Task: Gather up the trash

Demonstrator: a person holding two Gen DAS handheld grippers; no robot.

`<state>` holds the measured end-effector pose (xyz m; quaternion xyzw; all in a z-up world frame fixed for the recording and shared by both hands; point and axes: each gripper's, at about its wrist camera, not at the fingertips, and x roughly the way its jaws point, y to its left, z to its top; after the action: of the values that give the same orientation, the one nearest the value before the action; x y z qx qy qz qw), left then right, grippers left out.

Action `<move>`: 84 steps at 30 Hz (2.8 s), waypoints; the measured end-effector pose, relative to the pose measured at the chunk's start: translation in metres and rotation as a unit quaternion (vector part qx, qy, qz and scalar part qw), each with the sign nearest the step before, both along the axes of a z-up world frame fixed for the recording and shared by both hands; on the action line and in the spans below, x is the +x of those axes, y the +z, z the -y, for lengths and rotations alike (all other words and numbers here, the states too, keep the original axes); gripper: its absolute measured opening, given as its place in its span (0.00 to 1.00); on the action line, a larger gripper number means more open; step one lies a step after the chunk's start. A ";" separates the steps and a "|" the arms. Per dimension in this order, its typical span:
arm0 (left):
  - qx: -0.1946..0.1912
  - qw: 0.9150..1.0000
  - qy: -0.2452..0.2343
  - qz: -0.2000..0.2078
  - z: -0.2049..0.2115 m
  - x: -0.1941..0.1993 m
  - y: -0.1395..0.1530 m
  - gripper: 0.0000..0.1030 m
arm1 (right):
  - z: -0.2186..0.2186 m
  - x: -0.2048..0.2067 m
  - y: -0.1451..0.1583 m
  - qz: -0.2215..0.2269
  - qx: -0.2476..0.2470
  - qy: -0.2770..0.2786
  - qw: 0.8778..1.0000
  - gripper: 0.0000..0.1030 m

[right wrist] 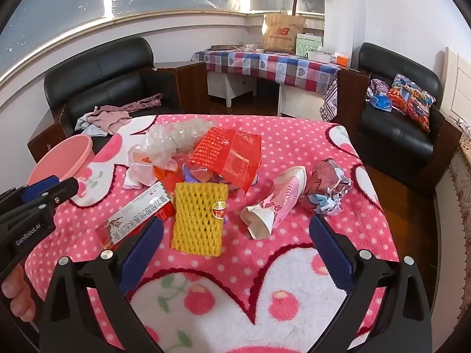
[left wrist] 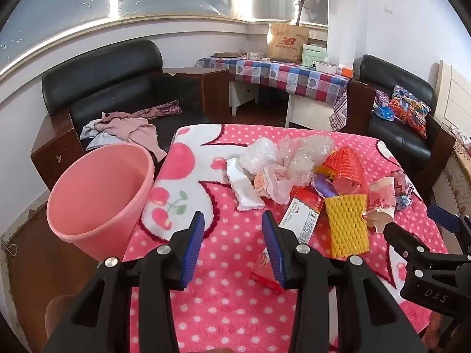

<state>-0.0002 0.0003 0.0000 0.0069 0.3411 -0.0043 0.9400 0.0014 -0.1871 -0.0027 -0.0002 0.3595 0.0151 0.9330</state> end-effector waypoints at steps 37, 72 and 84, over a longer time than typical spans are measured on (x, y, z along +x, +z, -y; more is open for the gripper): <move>-0.006 1.000 0.000 -0.003 -0.002 0.002 0.003 0.39 | 0.000 -0.020 0.035 0.105 0.001 -0.017 0.994 0.97; -0.009 1.000 0.001 -0.004 -0.003 0.000 0.003 0.39 | 0.000 -0.020 0.033 0.098 0.003 -0.019 0.995 0.97; -0.009 1.000 -0.003 -0.008 -0.010 -0.005 -0.003 0.39 | 0.005 -0.017 0.026 0.089 0.005 -0.025 0.996 0.97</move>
<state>-0.0049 0.0099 -0.0028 0.0000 0.3486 -0.0103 0.9372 -0.0151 -0.1920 0.0228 0.0120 0.2753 -0.0069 0.9613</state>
